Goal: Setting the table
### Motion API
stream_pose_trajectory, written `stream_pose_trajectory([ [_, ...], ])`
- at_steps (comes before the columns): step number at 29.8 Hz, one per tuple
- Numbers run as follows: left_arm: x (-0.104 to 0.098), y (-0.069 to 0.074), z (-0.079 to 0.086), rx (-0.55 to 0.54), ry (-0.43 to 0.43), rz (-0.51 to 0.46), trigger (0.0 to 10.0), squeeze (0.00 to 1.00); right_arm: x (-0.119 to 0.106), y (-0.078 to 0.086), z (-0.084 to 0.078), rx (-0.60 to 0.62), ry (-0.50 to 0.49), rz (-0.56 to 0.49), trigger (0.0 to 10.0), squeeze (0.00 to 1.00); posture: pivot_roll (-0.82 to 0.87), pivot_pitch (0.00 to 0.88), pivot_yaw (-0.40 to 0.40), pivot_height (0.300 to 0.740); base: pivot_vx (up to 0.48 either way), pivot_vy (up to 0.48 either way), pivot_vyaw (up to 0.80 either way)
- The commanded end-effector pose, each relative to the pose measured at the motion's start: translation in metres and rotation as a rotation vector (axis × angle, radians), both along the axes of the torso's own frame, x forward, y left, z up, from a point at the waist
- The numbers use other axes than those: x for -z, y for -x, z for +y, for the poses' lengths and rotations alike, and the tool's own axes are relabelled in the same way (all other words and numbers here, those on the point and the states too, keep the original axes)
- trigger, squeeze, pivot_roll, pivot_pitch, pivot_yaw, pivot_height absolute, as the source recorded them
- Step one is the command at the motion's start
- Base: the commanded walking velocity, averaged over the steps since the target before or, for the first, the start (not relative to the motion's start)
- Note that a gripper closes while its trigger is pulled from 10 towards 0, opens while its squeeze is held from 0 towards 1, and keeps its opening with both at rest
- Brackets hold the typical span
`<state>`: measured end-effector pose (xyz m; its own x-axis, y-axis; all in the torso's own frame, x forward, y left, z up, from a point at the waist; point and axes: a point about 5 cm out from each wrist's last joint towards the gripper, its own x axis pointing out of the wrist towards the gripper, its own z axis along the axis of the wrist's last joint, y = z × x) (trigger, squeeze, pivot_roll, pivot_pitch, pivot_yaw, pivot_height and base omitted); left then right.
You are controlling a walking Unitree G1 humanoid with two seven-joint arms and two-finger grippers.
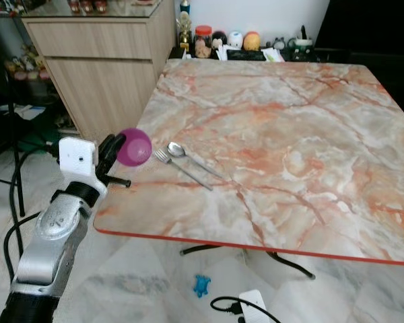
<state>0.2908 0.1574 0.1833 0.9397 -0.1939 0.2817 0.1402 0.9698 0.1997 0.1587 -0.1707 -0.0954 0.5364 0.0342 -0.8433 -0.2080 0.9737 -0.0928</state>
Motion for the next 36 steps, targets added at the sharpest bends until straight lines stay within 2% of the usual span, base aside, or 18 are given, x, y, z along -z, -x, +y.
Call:
stream_pose_trajectory([
  [1, -0.001, 0.006, 0.011, -0.051, 0.035, -0.021, 10.0, 0.0, 0.001, 0.002, -0.001, 0.005, 0.006, -0.001, 10.0, 0.0, 0.13, 0.016, -0.018, 0.74, 0.0, 0.0, 0.0],
  [7, 0.006, 0.013, 0.017, -0.081, 0.011, -0.033, 10.0, 0.0, 0.0, 0.002, -0.003, 0.004, 0.018, -0.004, 10.0, 0.0, 0.14, 0.014, -0.028, 0.74, 0.0, 0.0, 0.0],
  [14, 0.007, 0.007, 0.017, -0.096, 0.056, -0.029, 10.0, 0.0, 0.0, 0.001, -0.003, 0.02, 0.022, -0.02, 10.0, 0.0, 0.14, 0.0, -0.025, 0.74, 0.0, 0.0, 0.0],
  [25, 0.007, 0.001, 0.006, -0.054, 0.076, -0.032, 10.0, 0.0, 0.0, 0.003, -0.002, 0.054, 0.007, -0.03, 10.0, 0.0, 0.13, 0.0, -0.023, 0.74, 0.0, -0.308, 0.0],
  [29, 0.007, 0.002, 0.005, -0.052, 0.08, -0.032, 10.0, 0.0, 0.001, 0.004, -0.002, 0.057, 0.003, -0.024, 10.0, 0.0, 0.13, 0.0, -0.025, 0.74, 0.0, -0.322, -0.54],
  [36, 0.008, 0.001, 0.002, -0.043, 0.086, -0.03, 10.0, 0.0, 0.0, 0.004, -0.003, 0.047, 0.007, -0.032, 10.0, 0.0, 0.13, 0.0, -0.026, 0.74, 0.0, -0.318, 0.0],
])
